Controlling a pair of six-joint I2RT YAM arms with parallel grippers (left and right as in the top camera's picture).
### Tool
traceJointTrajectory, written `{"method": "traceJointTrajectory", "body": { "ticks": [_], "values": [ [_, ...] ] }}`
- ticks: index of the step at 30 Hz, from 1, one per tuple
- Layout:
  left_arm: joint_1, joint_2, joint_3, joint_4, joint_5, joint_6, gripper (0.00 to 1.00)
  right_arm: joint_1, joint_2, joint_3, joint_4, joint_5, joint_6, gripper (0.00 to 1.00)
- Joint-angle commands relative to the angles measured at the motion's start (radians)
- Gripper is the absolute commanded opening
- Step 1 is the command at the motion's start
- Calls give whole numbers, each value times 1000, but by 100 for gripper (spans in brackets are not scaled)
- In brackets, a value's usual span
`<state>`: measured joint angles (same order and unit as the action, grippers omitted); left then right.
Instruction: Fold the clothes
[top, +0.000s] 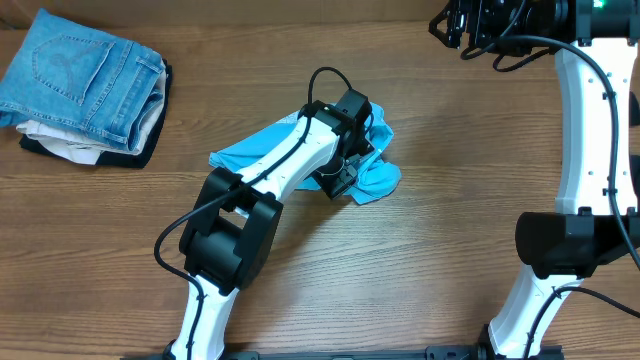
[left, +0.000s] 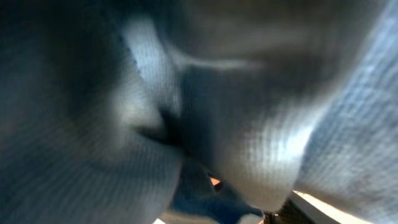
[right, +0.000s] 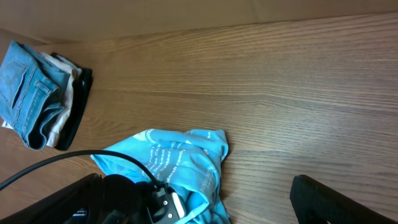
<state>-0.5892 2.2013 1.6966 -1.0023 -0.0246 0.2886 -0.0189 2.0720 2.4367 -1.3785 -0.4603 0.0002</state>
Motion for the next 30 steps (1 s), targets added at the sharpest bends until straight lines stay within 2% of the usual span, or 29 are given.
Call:
{"method": "traceJointTrajectory", "body": {
  "ticks": [1, 5, 9, 12, 14, 17, 19, 21, 22, 24, 25, 26, 29, 30],
  "values": [
    [8, 3, -1, 13, -43, -96, 52, 2, -1, 11, 8, -4, -8, 100],
    [9, -5, 40, -8, -46, -133, 34, 2, 0, 11, 15, -4, -8, 100],
    [9, -6, 115, -88, -77, -133, 10, 2, 0, 11, 16, -4, -8, 100],
    [14, -6, 195, -167, -84, -133, 9, 2, 0, 11, 15, -5, -8, 100],
    [14, -6, 239, -209, -91, -133, 4, 2, 0, 11, 12, -5, -8, 100],
    [21, -6, 301, -278, -91, -133, 4, 2, 0, 11, 2, -5, -8, 100],
    [33, -6, 352, -337, -91, -133, 12, 2, 0, 11, -1, -5, -8, 100],
    [48, -6, 385, -370, -90, -133, 26, 2, 0, 11, 0, -5, -8, 100],
    [53, -6, 385, -374, -87, -132, 27, 2, 0, 11, -2, -5, -8, 100],
    [54, -5, 385, -377, -77, -132, 19, 2, 0, 11, -6, -5, -8, 100],
    [54, -5, 385, -377, -71, -132, 7, 2, 0, 11, -9, -5, -8, 100],
    [54, -5, 385, -377, -60, -132, 4, 2, 0, 11, -13, -5, -8, 100],
    [54, -5, 385, -383, -15, -132, 5, 2, 0, 11, -19, -5, -9, 100],
    [54, -5, 385, -396, 20, -112, 14, 2, 0, 11, -20, -4, -8, 100]
  ]
}}
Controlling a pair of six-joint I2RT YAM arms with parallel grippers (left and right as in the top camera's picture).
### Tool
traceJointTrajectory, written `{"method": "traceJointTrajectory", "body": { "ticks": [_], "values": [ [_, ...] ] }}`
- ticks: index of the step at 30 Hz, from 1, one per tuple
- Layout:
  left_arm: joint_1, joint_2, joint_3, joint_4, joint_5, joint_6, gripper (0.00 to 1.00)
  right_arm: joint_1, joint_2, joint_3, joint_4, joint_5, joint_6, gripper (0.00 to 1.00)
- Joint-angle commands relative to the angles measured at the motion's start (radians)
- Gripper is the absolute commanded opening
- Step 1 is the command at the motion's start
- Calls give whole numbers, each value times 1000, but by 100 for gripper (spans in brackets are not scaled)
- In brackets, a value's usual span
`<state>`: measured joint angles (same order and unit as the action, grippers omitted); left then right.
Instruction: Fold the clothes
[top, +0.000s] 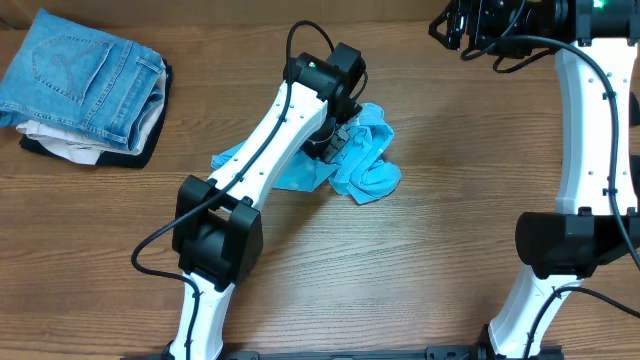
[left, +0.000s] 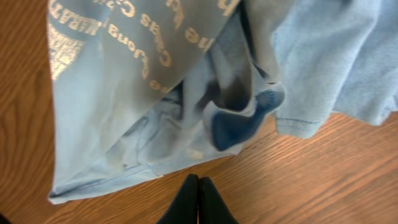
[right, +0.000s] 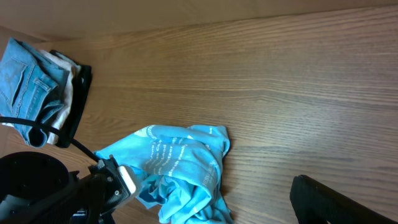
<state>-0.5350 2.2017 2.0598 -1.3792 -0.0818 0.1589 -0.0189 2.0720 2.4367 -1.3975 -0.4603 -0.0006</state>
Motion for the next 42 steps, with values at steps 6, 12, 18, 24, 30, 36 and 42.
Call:
{"method": "traceJointTrajectory", "body": {
  "ticks": [6, 12, 18, 24, 30, 36, 42],
  "values": [
    [3, -4, -137, 118, 162, 65, 59, 2, 0, 11, -8, 3, -8, 100],
    [12, -4, -221, 249, 233, 66, 66, 2, 0, 11, -8, 14, -8, 100],
    [13, -4, -221, 266, 232, 65, 47, 2, 0, 11, -8, 14, -8, 100],
    [13, -2, -264, 290, 233, 61, 44, 2, 0, 11, -8, 14, -8, 100],
    [13, -3, -264, 293, 227, 62, 4, 2, 0, 11, -8, 14, -8, 100],
    [60, -27, 8, 63, 55, -55, 4, 2, 0, 11, -41, 41, -8, 100],
    [122, -73, 622, -175, -97, -140, 4, 6, 0, 11, -94, 35, -7, 100]
  ]
}}
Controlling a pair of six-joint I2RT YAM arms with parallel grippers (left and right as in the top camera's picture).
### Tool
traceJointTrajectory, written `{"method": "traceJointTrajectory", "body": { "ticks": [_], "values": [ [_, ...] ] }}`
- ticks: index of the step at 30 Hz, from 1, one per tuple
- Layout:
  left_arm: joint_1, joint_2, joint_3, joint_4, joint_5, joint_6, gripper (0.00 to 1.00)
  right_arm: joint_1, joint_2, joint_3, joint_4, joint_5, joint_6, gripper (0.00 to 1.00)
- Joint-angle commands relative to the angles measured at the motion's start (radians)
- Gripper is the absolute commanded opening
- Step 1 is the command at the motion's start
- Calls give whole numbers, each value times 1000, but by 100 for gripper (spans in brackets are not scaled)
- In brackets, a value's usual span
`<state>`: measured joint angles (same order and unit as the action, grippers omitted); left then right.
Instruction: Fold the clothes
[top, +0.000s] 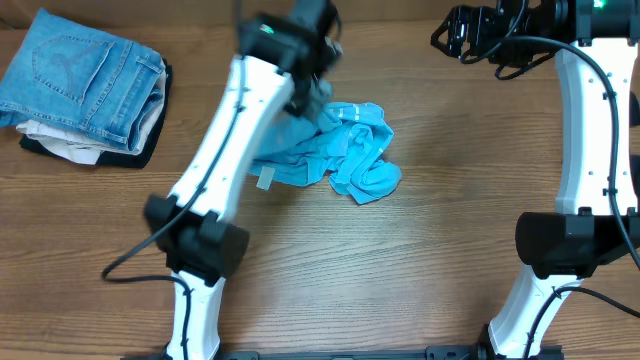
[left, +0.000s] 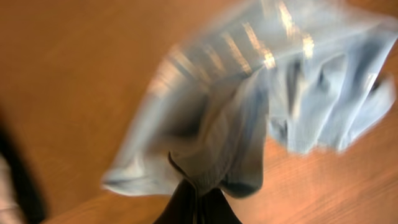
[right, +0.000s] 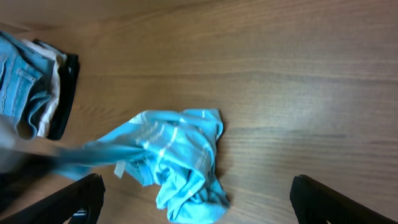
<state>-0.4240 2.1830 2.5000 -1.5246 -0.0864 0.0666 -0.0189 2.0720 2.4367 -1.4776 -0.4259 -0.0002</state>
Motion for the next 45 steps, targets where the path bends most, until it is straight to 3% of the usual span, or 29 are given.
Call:
{"method": "traceJointTrajectory", "body": {
  "ticks": [1, 5, 9, 14, 20, 25, 33, 45],
  "values": [
    [11, -59, 243, -41, -117, -49, 4, 14, 0, 11, -26, -9, -8, 100],
    [11, -85, 397, -39, -190, -48, 4, 101, 0, 11, -74, -21, -98, 100],
    [11, -116, 415, 9, -266, -49, 4, 210, 0, 11, -97, -20, -145, 99],
    [12, -119, 415, 134, -351, -49, 4, 341, 0, 11, -83, 1, -160, 88],
    [12, -127, 416, 149, -353, -101, 4, 521, 0, -11, 174, 290, 93, 85],
    [12, -170, 415, 143, -354, -127, 4, 595, 0, -198, 446, 387, 276, 83],
    [12, -189, 415, 109, -412, -127, 4, 584, 0, -309, 560, 600, 358, 80],
    [13, -298, 416, 87, -502, -127, 4, 345, 0, -310, 493, 582, 298, 80]
  ]
}}
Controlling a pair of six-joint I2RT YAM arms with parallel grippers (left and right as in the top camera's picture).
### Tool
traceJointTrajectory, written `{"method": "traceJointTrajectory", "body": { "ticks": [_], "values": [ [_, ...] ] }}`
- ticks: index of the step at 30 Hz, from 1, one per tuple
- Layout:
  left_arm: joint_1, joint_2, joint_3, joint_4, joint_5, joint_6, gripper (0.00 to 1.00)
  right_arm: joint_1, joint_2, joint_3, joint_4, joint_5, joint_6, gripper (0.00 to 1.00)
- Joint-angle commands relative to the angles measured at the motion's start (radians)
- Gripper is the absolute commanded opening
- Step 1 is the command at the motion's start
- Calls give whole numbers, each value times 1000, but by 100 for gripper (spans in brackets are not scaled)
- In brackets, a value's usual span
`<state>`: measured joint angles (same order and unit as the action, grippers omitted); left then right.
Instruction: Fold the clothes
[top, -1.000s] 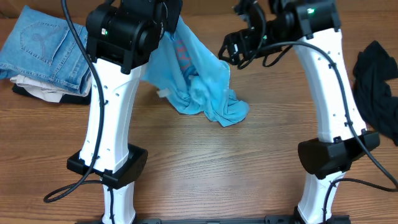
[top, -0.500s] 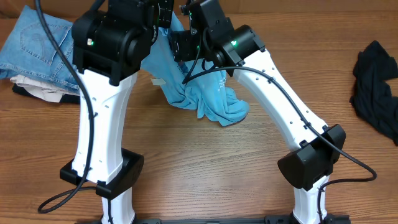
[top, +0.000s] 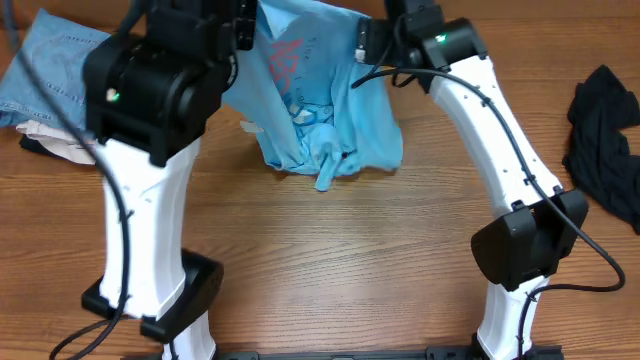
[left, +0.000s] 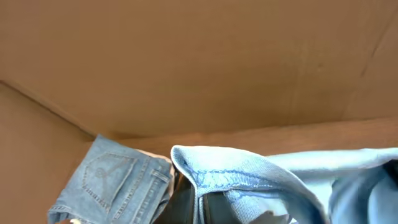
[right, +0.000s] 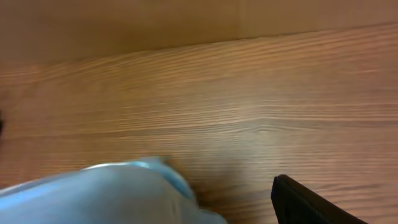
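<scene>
A light blue T-shirt (top: 320, 110) with printed lettering hangs spread above the table. My left gripper (left: 198, 202) is shut on its stitched hem (left: 217, 177), holding that corner up at the top left of the overhead view. My right gripper (top: 372, 42) is at the shirt's other upper corner. Its jaws stand wide apart, with blurred blue cloth (right: 118, 193) between them. Only one dark finger (right: 311, 202) shows in the right wrist view; the other is hidden by the cloth.
A pile topped by folded jeans (top: 45, 60) lies at the far left, partly behind my raised left arm (top: 150, 100). A crumpled black garment (top: 605, 130) lies at the right edge. The wooden table (top: 330, 270) lies under the shirt, with a cardboard wall (left: 199, 62) behind.
My left gripper has gone much higher with the shirt, which now hangs spread instead of trailing on the table. My right arm has come from the far right corner to the shirt's upper right corner.
The shirt lay crumpled mid-table with my left gripper pressed into it. Then the left gripper was shut just above the cloth, then lifting one edge toward the back. Now the shirt hangs high from it. My right gripper stayed away and open until now.
</scene>
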<state>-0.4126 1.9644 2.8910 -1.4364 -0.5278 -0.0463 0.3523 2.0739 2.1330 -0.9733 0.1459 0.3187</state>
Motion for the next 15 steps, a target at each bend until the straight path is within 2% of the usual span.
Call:
{"method": "traceJointTrajectory", "body": {
  "ticks": [1, 6, 10, 13, 15],
  "values": [
    [1, -92, 24, -8, -60, -14, 4, -39, -2, -6, -15, 10, -21, 80],
    [1, -134, 24, -31, -55, -16, 4, -62, -2, -10, -37, 6, -35, 80],
    [1, -134, 24, -49, -33, -37, 4, -62, -1, -69, -8, -74, -67, 80],
    [1, -134, 23, -67, -21, -37, 4, -62, -1, -143, 21, -201, -250, 80],
    [1, -134, 23, -84, -14, -60, 4, -62, -1, -167, 30, -235, -291, 80]
  ]
}}
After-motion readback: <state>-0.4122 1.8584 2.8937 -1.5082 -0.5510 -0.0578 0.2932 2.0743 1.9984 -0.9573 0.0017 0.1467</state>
